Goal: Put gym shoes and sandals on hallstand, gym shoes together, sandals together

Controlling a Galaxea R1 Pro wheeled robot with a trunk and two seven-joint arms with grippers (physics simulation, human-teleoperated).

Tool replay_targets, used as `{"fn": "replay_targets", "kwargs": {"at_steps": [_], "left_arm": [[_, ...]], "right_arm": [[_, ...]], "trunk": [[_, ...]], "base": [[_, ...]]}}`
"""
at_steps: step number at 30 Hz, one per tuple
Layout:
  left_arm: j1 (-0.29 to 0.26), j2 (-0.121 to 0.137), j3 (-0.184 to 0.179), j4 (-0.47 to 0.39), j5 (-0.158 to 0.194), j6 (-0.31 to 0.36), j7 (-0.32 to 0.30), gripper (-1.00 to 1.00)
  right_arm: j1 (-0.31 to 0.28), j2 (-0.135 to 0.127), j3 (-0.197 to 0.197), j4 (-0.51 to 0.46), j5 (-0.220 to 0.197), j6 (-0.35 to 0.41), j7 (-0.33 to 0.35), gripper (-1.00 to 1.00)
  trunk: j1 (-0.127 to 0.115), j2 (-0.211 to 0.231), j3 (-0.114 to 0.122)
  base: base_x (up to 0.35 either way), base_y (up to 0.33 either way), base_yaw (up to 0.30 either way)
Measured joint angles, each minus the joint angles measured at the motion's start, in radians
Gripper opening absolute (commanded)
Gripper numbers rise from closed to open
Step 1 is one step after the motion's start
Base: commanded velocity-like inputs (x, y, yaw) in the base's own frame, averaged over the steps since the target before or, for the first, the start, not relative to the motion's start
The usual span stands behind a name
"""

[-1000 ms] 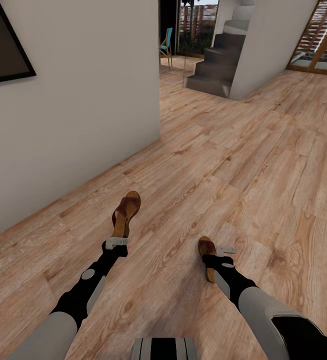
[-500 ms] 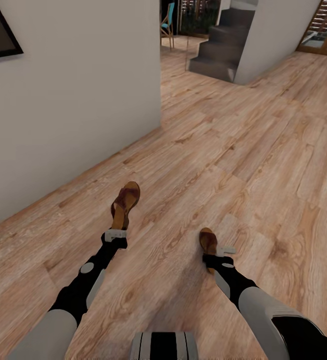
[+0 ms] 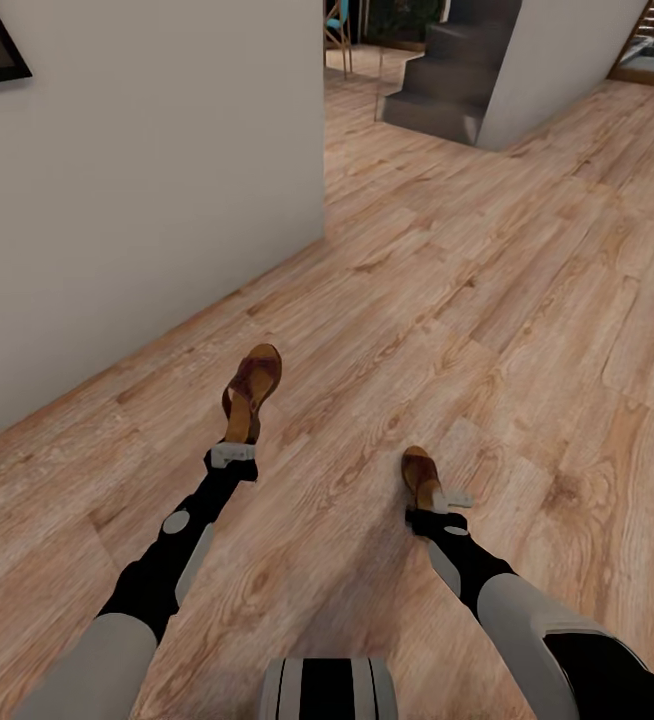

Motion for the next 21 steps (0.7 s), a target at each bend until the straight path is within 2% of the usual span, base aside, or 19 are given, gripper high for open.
{"fn": "replay_targets", "kwargs": {"at_steps": [2,13,21], "left_arm": [[0.000,-0.004,0.000,-0.001,0.000,0.000,0.000,-1.00],[0.000,-0.008,0.000,-0.002,0.001,0.000,0.000,-1.00],[0.000,-0.010,0.000,-0.001,0.000,0.000,0.000,-1.00]], "right_arm": [[0.000,-0.001,0.000,0.000,-0.002,0.000,0.000,1.00],[0.000,0.000,0.000,0.000,-0.005,0.000,0.000,1.00],[0.000,0.000,0.000,0.000,-0.005,0.000,0.000,1.00]], "trunk": [[0.001,0.000,-0.009],[0.001,-0.001,-0.020],[0.005,-0.002,-0.053]], "base": [[0.000,0.000,0.000],[0.000,0.000,-0.022],[0.000,0.000,-0.005]]}}
